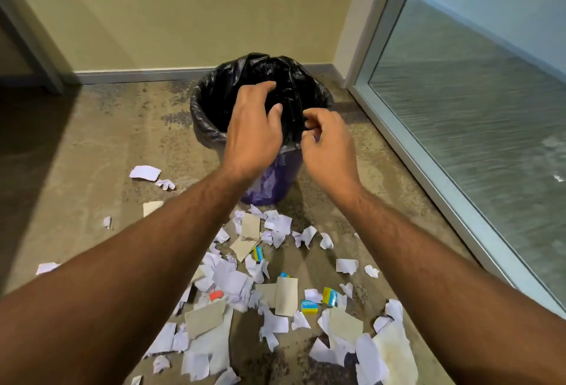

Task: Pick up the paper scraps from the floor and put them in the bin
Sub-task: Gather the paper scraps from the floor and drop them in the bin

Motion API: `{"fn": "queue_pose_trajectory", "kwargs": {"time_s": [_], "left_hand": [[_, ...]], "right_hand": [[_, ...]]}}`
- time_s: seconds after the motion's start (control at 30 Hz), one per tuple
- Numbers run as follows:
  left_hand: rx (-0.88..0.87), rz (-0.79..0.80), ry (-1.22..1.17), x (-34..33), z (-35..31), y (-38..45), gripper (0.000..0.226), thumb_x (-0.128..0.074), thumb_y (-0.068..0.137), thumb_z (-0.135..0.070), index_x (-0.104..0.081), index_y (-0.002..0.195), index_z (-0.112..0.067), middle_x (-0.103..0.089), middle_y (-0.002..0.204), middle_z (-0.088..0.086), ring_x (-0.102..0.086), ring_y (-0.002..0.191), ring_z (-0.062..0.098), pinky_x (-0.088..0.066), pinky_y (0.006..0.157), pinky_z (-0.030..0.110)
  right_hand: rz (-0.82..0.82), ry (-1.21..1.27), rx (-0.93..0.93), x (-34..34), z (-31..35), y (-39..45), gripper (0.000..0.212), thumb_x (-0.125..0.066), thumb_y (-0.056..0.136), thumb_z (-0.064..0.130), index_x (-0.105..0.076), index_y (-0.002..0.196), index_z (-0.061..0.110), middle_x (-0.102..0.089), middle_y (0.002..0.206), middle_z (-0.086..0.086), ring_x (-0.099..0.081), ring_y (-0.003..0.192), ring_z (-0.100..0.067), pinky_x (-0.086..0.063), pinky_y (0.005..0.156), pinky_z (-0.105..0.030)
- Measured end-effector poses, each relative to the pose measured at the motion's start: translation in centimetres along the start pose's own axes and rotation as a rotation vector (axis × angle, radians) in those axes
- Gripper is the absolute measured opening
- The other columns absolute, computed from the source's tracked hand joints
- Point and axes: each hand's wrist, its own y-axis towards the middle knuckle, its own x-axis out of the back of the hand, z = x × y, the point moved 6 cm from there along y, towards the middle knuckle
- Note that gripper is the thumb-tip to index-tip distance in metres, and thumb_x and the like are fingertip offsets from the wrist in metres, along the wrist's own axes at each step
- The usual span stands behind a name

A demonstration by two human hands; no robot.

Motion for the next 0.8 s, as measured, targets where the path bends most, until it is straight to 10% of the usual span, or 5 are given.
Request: {"fn": "queue_pose_trajectory", "kwargs": {"time_s": [0.17,0.37,0.53,0.8], "left_hand": [[-0.222,0.000,0.070,-2.1,0.8,-6.7,0.017,-0.054,0.098,-0.018,-0.059,0.113,-0.013,-0.053,0.110,0.004,-0.051,0.102,0.018,-0.047,0.086,0.039],[-0.137,0.445,0.233,-6.9,6.9,-15.9,0.017,-0.057,0.099,-0.024,-0.059,0.116,-0.020,-0.054,0.113,-0.001,-0.053,0.100,0.016,-0.049,0.084,0.034],[0.123,0.991,0.370,-10.5,13.3,-22.8,0.052,-0.069,0.089,-0.048,-0.053,0.135,-0.029,-0.051,0.131,-0.003,-0.053,0.119,0.019,-0.050,0.098,0.034],[0.009,1.240,0.519,-13.9,14.0,-27.2,0.124,-0.083,0.063,-0.068,-0.005,0.156,-0.040,-0.002,0.167,0.000,0.000,0.154,0.034,-0.027,0.116,0.067]], "right_hand": [[-0.037,-0.123,0.138,-0.9,-3.6,-5.7,0.022,-0.058,0.092,0.008,-0.062,0.113,0.012,-0.057,0.107,-0.002,-0.054,0.101,-0.021,-0.047,0.085,-0.037],[0.342,-0.418,-0.098,-4.8,-13.4,-11.2,0.040,-0.065,0.092,0.019,-0.054,0.131,0.016,-0.049,0.125,-0.010,-0.049,0.117,-0.031,-0.047,0.095,-0.042],[0.753,-0.549,-0.284,-7.7,-19.6,-15.1,0.082,-0.075,0.084,0.038,-0.031,0.152,0.028,-0.024,0.157,-0.010,-0.028,0.141,-0.035,-0.041,0.110,-0.046],[0.723,-0.568,-0.257,-11.3,-21.1,-13.9,0.090,-0.071,0.086,0.051,-0.015,0.157,0.041,-0.016,0.163,-0.006,-0.015,0.150,-0.033,-0.038,0.112,-0.051]]}}
